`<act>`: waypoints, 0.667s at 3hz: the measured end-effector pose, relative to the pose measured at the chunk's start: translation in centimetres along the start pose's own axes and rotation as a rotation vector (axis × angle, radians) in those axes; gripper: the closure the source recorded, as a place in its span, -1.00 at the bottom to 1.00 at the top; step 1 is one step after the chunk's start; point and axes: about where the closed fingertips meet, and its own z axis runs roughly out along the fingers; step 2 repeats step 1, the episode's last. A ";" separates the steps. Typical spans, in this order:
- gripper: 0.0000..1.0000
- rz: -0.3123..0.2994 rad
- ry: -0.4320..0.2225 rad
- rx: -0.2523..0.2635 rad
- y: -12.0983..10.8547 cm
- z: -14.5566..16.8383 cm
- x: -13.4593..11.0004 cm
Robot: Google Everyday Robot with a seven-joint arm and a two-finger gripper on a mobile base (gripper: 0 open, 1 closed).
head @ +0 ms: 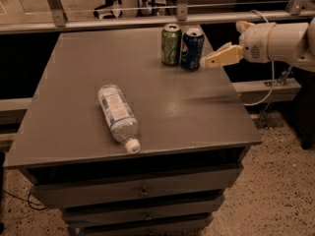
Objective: Move pepsi can near green can
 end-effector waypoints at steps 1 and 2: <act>-1.00 0.003 0.000 0.012 -0.3 -1.1 0.1; -1.00 0.003 0.000 0.012 -0.3 -1.1 0.1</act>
Offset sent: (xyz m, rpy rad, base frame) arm 0.0000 0.0000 0.0000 0.0000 0.0000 0.0000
